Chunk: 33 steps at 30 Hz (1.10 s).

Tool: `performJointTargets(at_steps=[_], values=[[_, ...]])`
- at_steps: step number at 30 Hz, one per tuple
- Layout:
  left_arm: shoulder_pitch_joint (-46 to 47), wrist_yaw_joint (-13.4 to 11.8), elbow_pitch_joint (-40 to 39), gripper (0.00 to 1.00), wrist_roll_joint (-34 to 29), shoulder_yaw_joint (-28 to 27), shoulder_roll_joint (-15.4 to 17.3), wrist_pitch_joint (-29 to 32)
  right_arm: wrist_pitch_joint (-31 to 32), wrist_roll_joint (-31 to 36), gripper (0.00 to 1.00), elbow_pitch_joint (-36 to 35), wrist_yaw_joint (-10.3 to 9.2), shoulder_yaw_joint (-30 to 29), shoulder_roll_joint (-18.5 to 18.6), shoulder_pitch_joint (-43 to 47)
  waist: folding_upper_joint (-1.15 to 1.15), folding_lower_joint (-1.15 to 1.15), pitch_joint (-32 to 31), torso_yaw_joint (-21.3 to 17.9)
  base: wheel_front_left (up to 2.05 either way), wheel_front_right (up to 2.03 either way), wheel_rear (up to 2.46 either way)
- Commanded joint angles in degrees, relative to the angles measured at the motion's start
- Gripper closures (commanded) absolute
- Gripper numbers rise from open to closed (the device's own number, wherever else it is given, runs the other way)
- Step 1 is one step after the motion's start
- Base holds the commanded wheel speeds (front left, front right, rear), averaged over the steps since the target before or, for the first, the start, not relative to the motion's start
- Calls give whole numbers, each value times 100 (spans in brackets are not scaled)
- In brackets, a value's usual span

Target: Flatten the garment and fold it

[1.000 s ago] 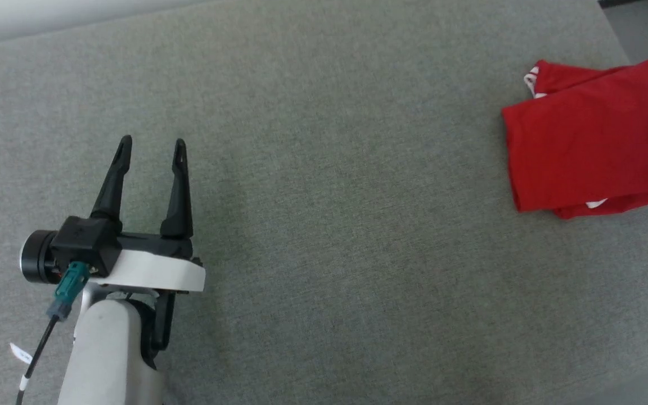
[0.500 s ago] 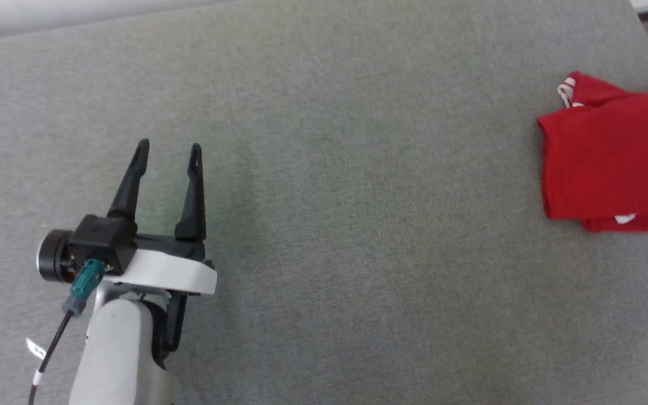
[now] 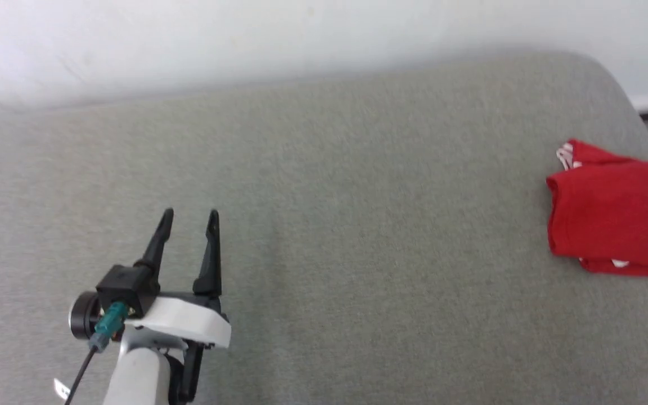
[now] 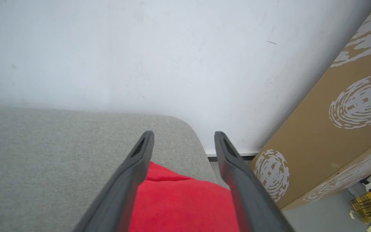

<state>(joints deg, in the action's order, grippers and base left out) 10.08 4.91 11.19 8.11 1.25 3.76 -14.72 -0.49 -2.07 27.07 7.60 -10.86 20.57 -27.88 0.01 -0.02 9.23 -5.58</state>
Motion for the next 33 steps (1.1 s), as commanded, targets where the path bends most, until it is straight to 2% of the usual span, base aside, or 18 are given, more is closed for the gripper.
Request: performJointTargets(at_steps=[1,8,13,20,25,33], values=[[-111,-46,36,0,80,14,-25,-28,-143,-100,0,-363,-11,-64,-217,321,-1,2,-564,424,0,0,0],[-380,-39,184,0,289,37,-54,-28,-418,-293,0,-1746,-11,33,-1077,1544,-1,2,-936,673,0,0,0],[-542,-75,179,0,249,29,-60,-28,-574,-328,0,-2275,-11,348,-1496,2199,-1,2,-1089,807,0,0,0],[-719,-47,233,0,246,82,-69,-28,-747,-371,0,-2431,-11,625,-1719,2736,-1,2,-1235,991,0,0,0],[-772,-41,278,0,252,133,-74,-28,-808,-268,0,-2480,-11,631,-1759,2960,-1,2,-1282,1073,0,0,0],[-854,-63,309,0,286,201,-81,-28,-857,-493,0,-2453,-11,662,-1768,3194,-1,2,-1295,1133,0,0,0]])
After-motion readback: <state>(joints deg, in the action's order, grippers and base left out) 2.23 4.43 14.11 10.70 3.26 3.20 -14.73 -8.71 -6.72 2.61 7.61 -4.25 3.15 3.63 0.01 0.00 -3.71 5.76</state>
